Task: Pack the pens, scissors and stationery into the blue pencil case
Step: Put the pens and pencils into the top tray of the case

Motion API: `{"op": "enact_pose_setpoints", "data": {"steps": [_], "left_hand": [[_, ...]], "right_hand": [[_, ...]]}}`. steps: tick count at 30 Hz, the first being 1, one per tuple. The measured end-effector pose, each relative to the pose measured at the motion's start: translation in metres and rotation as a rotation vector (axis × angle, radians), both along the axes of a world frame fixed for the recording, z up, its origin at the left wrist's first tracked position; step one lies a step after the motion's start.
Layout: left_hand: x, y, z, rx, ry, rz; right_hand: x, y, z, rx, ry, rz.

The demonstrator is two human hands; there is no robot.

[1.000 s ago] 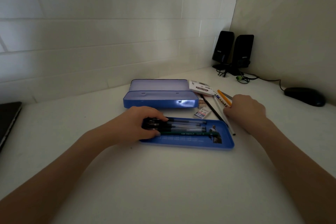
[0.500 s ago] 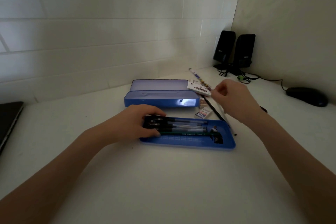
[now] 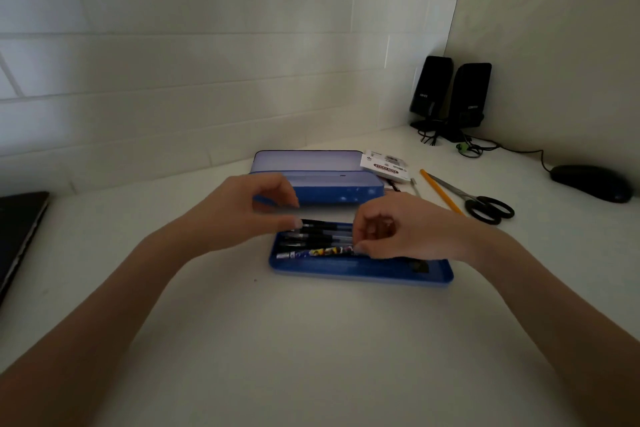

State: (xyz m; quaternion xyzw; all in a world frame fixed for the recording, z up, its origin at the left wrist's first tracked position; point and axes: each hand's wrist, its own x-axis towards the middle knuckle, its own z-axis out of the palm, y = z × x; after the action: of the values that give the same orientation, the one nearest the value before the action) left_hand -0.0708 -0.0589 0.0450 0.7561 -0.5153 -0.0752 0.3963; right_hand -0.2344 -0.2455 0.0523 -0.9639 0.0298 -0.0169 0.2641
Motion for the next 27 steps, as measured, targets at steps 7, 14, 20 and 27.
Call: {"op": "enact_pose_setpoints", "data": {"steps": [7,14,20,27], "left_hand": [[-0.008,-0.007,-0.013,0.199,-0.059,-0.118],[-0.004,-0.007,-0.015,0.208,-0.234,-0.087],[-0.006,-0.005,-0.016,0.245,-0.183,-0.069],[-0.005,-0.006,-0.016,0.251,-0.172,-0.062]], "right_hand": [[0.006,0.012,-0.011,-0.084,-0.019,-0.032],[0.007,0.013,-0.009,-0.077,-0.005,-0.081],[-0.003,-0.039,0.001,-0.240,-0.335,-0.658],[-0.003,-0.068,-0.022,-0.246,0.016,-0.865]]}}
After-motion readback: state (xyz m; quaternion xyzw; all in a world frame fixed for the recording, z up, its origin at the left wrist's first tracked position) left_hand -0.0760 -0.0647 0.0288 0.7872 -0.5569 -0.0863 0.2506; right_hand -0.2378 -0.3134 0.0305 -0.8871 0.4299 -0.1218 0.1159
